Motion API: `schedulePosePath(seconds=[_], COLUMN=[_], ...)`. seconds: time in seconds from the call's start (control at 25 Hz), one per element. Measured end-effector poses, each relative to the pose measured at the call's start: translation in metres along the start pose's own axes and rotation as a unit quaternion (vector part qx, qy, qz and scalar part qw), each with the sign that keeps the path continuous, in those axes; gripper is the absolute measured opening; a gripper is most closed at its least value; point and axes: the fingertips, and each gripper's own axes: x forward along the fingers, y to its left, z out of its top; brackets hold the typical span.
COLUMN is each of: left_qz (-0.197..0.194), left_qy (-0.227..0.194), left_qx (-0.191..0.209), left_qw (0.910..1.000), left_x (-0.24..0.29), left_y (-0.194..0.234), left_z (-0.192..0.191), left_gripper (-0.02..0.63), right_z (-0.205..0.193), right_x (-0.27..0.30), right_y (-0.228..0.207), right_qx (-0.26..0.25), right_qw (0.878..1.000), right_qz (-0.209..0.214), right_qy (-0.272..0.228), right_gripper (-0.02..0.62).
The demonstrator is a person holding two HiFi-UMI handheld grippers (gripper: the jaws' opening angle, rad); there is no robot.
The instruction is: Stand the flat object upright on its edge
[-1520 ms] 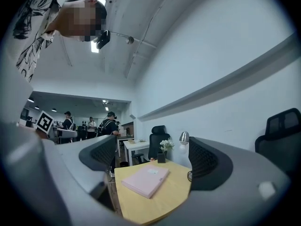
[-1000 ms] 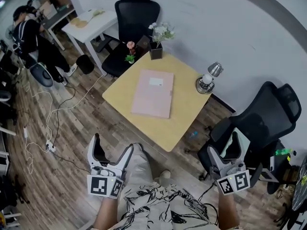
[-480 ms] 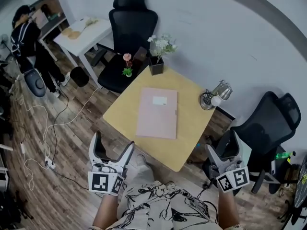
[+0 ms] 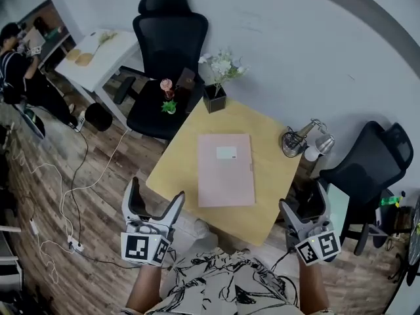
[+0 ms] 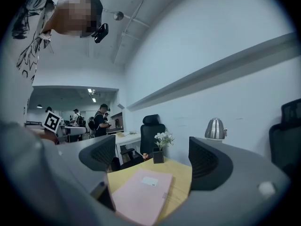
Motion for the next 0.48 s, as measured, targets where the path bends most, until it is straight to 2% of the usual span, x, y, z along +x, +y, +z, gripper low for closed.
schedulePosePath(seconds=[0.16,0.32,0.48], left_qz=[-0.026,-0.056,-0.055], left_qy=[0.025,0.057,0.073], left_qx=[-0.017,-0.043,-0.079], left_qw=[0.9992,0.9959,0.9926], left_x=[0.029,0.065,0.097], left_y=[0.021,0.027,0.03], left_z=[-0.015,-0.046,-0.072], left_gripper=[0.526,0.531,0.535], right_z=[-0.015,-0.039,-0.061], right_x=[0.026,0.054,0.089], right_y=[0.006,0.002,-0.022], right_qx=[0.005,0.02,0.052], right_qw=[0.999,0.998,0.996], right_qz=[0.0,0.002,-0.007], right_qy=[0.032,0.056,0.068], right_gripper=[0.483,0.483,0.483])
